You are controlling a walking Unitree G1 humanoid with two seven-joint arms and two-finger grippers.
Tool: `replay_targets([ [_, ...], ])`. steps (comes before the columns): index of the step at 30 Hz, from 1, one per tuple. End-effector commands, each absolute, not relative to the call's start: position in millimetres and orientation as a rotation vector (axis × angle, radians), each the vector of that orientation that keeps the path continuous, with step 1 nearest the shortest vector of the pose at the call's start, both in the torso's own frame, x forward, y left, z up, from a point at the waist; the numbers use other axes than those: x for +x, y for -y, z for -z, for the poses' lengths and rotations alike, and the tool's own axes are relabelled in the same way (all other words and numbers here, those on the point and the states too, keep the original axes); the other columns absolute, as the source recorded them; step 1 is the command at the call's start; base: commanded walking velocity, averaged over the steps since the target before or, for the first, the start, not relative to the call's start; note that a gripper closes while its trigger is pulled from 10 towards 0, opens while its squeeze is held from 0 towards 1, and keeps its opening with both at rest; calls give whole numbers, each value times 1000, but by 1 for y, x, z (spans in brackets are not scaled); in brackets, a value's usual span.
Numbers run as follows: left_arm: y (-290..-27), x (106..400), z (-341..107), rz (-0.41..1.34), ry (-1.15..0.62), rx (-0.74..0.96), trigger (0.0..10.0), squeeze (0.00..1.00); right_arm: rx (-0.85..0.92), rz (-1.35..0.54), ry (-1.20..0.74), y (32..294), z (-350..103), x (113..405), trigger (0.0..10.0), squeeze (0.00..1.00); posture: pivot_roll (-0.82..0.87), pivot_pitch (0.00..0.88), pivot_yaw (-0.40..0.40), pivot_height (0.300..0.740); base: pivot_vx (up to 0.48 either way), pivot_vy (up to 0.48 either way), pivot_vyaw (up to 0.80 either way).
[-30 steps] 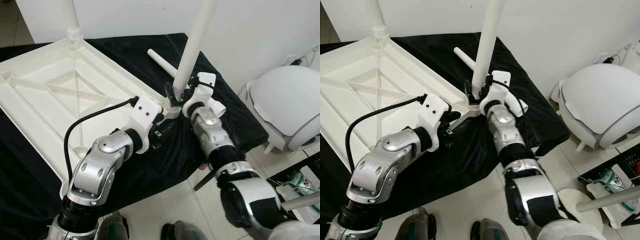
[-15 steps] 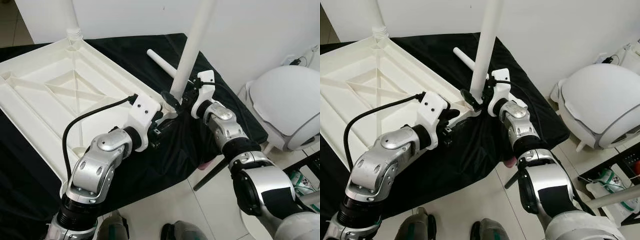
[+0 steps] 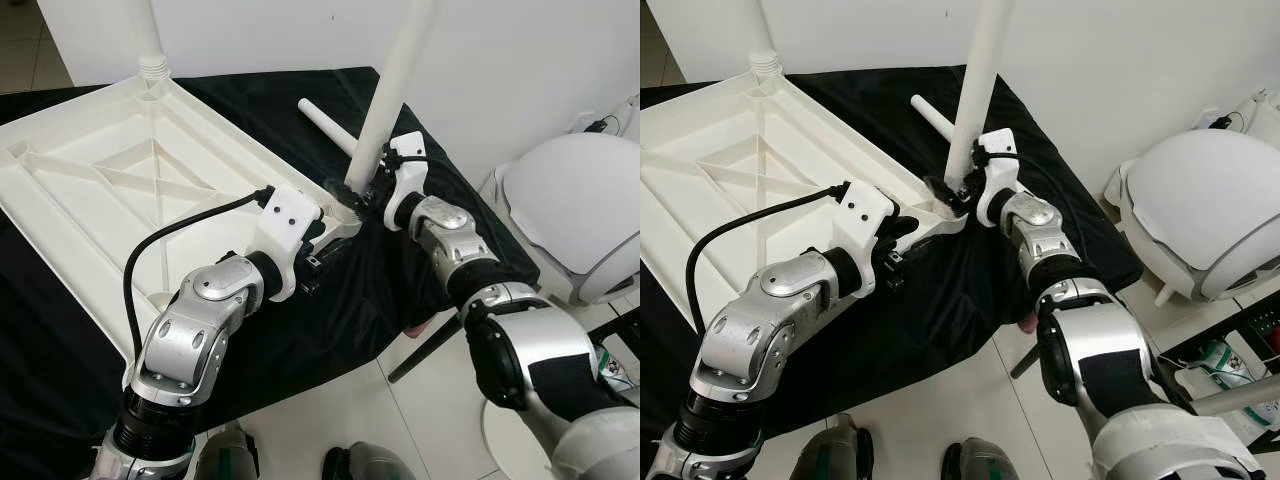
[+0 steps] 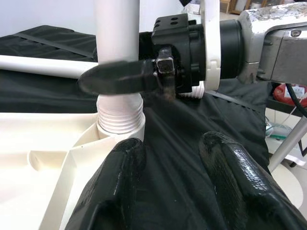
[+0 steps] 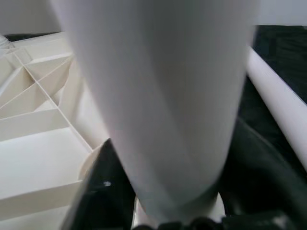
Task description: Building children table
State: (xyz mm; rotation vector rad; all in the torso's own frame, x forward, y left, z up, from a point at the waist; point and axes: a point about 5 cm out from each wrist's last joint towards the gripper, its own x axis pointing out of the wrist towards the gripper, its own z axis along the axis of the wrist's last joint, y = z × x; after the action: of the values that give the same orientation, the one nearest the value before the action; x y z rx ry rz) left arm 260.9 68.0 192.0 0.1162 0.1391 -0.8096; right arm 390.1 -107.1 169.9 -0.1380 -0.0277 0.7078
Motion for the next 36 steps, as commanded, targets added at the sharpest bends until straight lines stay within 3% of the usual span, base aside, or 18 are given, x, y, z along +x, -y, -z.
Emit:
replay_targets([
  [1, -68, 262, -194, 758, -132, 116, 10000, 0, -151, -710, 14, 108, -166, 390, 0, 0, 30, 26, -57, 740, 0, 0, 0],
  [15, -68, 262, -195, 759, -134, 112, 10000, 0, -127, -614, -8, 107, -151, 386, 0, 0, 25, 34, -60, 740, 0, 0, 0],
  [22, -67, 261, -194, 764, -137, 107, 10000, 0, 13, -437, 0, 93, -150, 386, 0, 0, 21, 36, -58, 740, 0, 0, 0],
  [36, -63, 259, -193, 774, -135, 104, 10000, 0, 113, -128, -25, 59, -147, 382, 0, 0, 26, 17, -73, 740, 0, 0, 0],
])
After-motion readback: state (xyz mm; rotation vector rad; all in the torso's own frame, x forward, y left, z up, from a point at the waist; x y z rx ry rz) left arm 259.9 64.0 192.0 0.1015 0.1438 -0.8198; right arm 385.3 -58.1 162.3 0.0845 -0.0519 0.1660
